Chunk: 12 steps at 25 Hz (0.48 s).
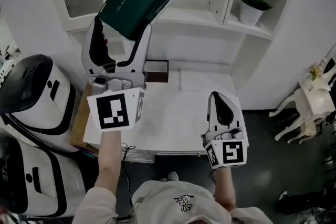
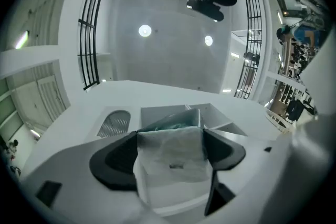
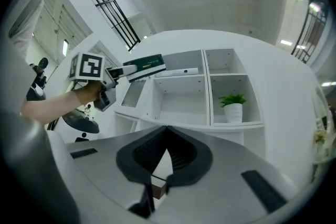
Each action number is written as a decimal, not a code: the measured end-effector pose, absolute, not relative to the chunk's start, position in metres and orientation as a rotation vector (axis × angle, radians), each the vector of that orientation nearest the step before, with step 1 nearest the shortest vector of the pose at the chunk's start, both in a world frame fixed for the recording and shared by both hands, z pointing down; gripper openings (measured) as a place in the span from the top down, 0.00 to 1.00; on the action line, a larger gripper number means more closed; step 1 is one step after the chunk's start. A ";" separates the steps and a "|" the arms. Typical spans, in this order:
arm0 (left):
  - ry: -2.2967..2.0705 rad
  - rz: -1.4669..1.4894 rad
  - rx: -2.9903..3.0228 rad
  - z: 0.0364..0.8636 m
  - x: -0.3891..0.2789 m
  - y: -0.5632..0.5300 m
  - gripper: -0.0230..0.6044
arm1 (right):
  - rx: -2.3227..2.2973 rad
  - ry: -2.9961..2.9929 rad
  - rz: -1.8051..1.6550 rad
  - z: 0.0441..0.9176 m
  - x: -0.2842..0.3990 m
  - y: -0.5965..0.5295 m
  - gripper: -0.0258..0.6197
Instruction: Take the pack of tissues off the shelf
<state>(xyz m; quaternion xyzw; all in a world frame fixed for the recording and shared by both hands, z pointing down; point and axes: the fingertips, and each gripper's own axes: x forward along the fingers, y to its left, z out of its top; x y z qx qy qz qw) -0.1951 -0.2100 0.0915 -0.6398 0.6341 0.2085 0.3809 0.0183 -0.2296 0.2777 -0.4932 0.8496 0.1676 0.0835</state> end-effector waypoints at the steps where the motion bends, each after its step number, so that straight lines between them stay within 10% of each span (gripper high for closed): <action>1: 1.629 0.536 -1.624 0.100 -0.195 -0.199 0.34 | -1.471 2.530 0.509 0.276 0.018 -0.229 0.96; 12: 1.792 0.523 -1.618 0.193 -0.195 -0.144 0.34 | -1.461 2.503 0.555 0.271 0.012 -0.221 0.96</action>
